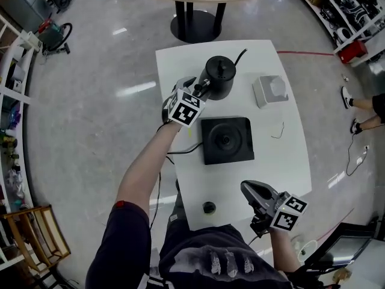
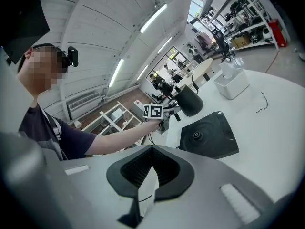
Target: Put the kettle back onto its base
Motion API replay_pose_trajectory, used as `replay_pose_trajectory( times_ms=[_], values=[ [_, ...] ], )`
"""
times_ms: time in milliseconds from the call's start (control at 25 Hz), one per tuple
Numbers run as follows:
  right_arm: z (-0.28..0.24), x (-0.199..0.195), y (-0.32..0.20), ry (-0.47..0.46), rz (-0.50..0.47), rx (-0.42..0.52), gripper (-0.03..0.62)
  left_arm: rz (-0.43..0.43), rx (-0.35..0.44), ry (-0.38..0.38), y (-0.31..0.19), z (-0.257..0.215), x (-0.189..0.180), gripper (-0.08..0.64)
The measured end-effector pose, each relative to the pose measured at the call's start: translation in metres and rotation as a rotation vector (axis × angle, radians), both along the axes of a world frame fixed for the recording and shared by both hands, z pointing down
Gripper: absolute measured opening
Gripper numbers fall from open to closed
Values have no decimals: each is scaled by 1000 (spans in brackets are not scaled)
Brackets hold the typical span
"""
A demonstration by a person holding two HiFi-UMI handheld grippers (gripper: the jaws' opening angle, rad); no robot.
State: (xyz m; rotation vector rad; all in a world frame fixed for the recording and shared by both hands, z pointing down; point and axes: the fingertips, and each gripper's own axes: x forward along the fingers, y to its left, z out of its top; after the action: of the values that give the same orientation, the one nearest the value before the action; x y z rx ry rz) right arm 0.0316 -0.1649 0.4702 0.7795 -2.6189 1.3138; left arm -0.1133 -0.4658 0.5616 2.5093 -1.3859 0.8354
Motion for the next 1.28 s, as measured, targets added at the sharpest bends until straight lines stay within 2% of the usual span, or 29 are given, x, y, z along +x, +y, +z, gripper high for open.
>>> replay_pose_trajectory(
  times_ms=[40,120,200,240,360,520,640,800,920,1160,1280],
  values=[
    [1,1,0,1,3,-1,2,18,-9,11,2,0,3,219],
    [2,2,-1,0,4,-4,2,52,3,11,5,0,8,115],
    [3,1,-2,-5,2,-5,2,61,19,9,5,1,8,95],
    [4,0,-2,-7,4,-5,2,58,19,21,5,1,6,63],
    [8,0,-1,-20,20,-18,2,52,-2,62,3,2,6,61],
    [10,0,-2,-32,16,-30,2,67,-11,64,-1,0,6,66],
    [11,4,-5,-31,34,-30,2,41,-37,93,3,6,6,69],
    [15,3,2,-45,23,-76,2,11,-103,78,17,12,-10,74],
    [16,4,-1,-42,42,-60,2,25,-135,80,10,13,-4,72],
    [13,11,-1,-32,62,-34,2,48,-98,90,7,13,5,66],
    [7,15,-1,-20,77,-15,2,58,-104,94,19,11,6,66]
  ],
)
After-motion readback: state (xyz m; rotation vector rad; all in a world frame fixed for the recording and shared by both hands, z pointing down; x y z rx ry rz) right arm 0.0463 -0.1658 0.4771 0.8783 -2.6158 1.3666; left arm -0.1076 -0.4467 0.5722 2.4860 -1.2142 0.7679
